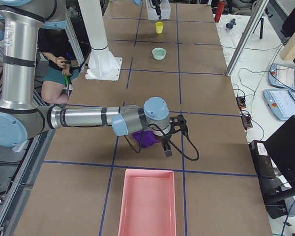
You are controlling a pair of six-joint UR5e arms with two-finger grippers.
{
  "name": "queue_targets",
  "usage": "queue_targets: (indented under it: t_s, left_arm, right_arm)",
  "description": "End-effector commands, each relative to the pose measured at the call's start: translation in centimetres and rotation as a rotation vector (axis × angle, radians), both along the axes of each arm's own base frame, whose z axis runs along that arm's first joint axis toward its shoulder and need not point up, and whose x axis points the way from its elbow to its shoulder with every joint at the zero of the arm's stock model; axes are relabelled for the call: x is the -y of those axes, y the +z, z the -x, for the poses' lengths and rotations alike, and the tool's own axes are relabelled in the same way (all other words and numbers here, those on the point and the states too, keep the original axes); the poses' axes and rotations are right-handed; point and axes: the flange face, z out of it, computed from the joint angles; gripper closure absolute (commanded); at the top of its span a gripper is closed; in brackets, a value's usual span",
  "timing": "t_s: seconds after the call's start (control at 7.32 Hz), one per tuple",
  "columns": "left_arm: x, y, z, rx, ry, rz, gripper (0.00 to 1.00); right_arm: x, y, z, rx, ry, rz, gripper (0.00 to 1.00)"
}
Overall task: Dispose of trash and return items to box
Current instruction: 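Grasp the yellow cup with the left gripper and lift it away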
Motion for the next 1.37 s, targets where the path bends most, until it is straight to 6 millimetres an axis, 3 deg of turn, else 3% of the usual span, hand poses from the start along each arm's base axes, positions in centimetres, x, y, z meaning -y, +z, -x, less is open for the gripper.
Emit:
queue_targets:
  t_s: [0.0,0.27,0.41,0.55,0.82,0.96,1.23]
  left_arm:
    - [-0.5,0.6,-2.1,0.013,-0.003,0.019,0.44]
    - [-0.7,1.0,-3.1,0.025,0.000,0.020,0.59]
    - [-0.7,1.0,-3.1,0.024,0.001,0.021,0.83]
    - [-0.6,0.7,-3.2,0.020,0.002,0.014,1.00]
    - [-0.7,-0.9,-2.9,0.007,0.035,-0.032,1.00]
    - [-1.4,-1.1,-2.4,-0.001,0.131,-0.076,1.00]
    - [-0.7,-0.4,4.1,-0.002,0.178,-0.157,1.00]
  right_arm:
    - [-0.3,0.3,0.0,-0.001,-0.002,0.004,0.00]
    - [-0.4,0.4,0.0,-0.002,-0.005,0.003,0.00]
    - [-0.5,0.5,0.0,-0.002,-0.005,0.005,0.00]
    - [-0.7,0.6,0.0,-0.004,-0.005,0.007,0.00]
    - [-0.7,0.6,0.0,-0.003,-0.004,0.008,0.00]
    - [-0.7,0.6,0.0,-0.003,-0.003,0.009,0.00]
    - [-0.7,0.6,0.0,-0.003,-0.002,0.010,0.00]
